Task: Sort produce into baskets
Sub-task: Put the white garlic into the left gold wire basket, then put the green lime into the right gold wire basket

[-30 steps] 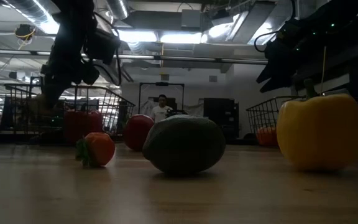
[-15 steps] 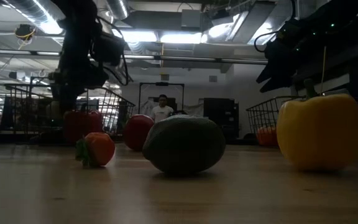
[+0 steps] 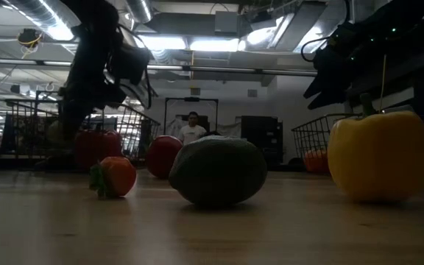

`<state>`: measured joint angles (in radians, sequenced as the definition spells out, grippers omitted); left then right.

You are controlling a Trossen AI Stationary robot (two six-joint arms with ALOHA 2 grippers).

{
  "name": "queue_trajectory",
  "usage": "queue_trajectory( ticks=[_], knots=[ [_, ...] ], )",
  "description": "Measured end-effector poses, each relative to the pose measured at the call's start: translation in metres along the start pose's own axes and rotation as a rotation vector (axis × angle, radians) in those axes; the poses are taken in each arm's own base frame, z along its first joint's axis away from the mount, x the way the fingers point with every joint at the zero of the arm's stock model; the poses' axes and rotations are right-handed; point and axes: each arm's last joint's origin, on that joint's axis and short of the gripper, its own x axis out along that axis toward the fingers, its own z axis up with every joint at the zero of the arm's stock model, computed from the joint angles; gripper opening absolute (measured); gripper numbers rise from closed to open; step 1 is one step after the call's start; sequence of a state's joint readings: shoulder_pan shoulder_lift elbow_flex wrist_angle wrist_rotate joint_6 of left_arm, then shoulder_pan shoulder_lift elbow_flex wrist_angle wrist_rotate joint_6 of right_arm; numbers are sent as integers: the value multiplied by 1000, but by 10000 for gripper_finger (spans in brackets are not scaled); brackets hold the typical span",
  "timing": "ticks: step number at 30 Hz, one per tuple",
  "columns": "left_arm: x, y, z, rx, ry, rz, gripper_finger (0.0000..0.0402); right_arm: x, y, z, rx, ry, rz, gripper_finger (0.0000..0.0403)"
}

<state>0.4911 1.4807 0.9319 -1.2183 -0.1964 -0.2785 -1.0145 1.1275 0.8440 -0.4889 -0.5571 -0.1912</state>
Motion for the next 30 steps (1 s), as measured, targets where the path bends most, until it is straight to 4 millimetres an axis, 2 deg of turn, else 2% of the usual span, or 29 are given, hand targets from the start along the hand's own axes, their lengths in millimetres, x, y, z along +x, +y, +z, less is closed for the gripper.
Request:
queue_trajectory(
  ticks=[5,9,25,30],
  knots=[
    [11,-3,4,16,81,34,250,0,0,0,0,1,0,331],
    [14,-4,5,19,95,38,264,0,0,0,0,0,0,331],
    [13,-4,5,16,97,23,266,0,-1,0,0,6,-25,331],
    [7,-3,5,15,75,16,267,0,-1,0,0,6,-25,331]
  ],
)
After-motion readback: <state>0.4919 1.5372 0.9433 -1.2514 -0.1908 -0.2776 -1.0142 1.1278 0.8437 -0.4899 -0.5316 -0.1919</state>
